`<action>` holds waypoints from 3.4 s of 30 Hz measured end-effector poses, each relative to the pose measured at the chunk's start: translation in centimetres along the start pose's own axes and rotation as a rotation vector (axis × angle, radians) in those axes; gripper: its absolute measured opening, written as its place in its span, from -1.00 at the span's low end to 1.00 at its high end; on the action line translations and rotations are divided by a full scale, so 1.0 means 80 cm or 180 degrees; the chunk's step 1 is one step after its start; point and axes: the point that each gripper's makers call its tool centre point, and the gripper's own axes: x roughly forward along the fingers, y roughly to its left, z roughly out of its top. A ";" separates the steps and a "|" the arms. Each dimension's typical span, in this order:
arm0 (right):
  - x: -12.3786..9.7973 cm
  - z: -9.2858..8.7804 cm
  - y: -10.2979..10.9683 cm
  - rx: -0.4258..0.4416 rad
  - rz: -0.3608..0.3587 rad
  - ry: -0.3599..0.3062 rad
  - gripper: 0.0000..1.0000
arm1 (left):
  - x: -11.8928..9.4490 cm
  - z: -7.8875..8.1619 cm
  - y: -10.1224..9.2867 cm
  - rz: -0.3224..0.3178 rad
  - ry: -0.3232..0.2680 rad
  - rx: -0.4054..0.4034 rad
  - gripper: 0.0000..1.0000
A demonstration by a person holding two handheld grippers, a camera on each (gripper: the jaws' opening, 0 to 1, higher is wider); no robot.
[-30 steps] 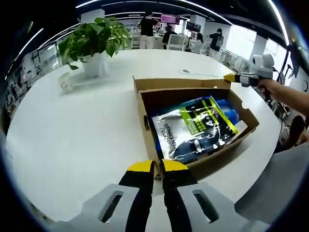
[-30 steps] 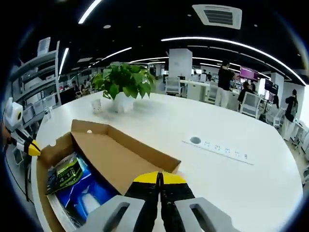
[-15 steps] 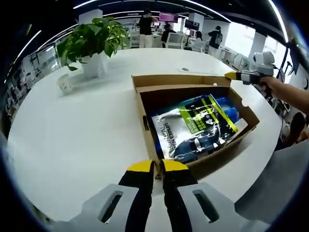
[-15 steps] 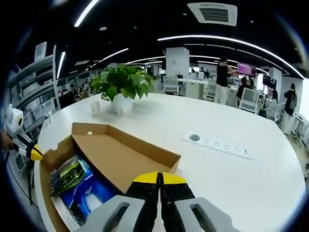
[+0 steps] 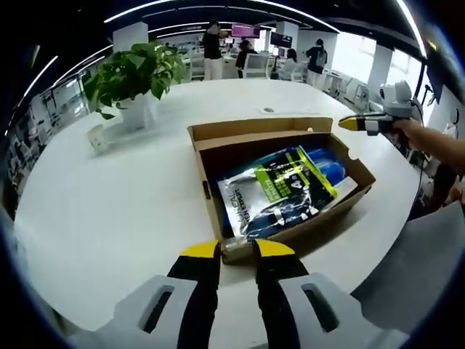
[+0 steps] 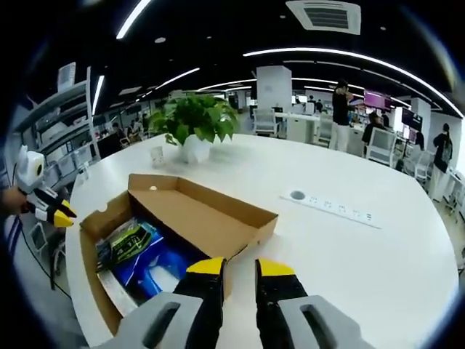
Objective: Operate the shoe box by opening the lid, removing the specified soft item, and placing it in the target area until the item is outside and the box remains undamaged.
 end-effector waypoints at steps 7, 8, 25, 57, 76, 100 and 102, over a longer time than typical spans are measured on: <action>-0.030 0.003 0.024 -0.0160 0.0125 -0.0060 -0.58 | -0.028 0.028 -0.027 -0.0076 -0.0133 0.0187 -0.52; -0.034 0.004 0.027 -0.0170 0.0142 -0.0071 -0.56 | -0.034 0.033 -0.034 -0.0100 -0.0158 0.0205 -0.50; -0.096 -0.002 0.080 -0.0242 0.0399 -0.0177 -0.17 | -0.086 0.084 -0.110 -0.0287 -0.0815 0.0189 -0.26; -0.134 -0.013 0.093 -0.0163 0.0393 -0.0326 -0.07 | -0.107 0.138 -0.176 -0.0490 -0.1366 0.0278 -0.46; -0.121 -0.047 0.108 0.0027 0.0232 -0.0451 -0.10 | -0.116 0.119 -0.161 -0.0426 -0.1141 0.0311 -0.47; -0.128 -0.012 0.105 -0.0254 0.0284 -0.0410 -0.08 | -0.158 0.155 -0.132 -0.0379 -0.1038 0.0406 -0.29; -0.124 -0.010 0.107 -0.0253 0.0321 -0.0402 -0.09 | -0.158 0.155 -0.129 -0.0358 -0.1046 0.0409 -0.26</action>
